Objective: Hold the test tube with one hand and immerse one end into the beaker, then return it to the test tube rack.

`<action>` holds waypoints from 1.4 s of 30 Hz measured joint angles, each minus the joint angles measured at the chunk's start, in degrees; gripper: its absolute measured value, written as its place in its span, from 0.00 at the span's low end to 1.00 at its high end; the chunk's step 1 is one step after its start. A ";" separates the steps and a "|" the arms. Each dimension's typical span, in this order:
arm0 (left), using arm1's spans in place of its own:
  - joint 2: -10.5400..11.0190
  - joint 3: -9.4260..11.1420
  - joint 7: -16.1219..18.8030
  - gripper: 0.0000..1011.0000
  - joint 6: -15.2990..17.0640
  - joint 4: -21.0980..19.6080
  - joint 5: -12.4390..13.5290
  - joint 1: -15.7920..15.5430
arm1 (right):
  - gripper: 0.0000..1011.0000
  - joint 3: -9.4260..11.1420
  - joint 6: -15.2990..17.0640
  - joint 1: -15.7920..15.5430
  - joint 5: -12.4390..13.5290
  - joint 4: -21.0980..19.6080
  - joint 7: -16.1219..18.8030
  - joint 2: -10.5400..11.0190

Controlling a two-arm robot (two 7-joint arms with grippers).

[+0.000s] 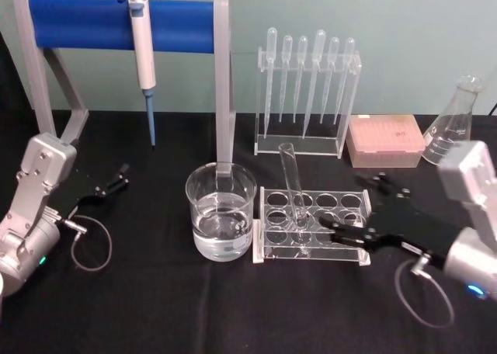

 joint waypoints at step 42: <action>0.00 0.00 0.00 0.99 0.00 0.00 0.00 0.00 | 0.68 -6.47 12.62 17.03 -1.52 11.93 8.73 -12.12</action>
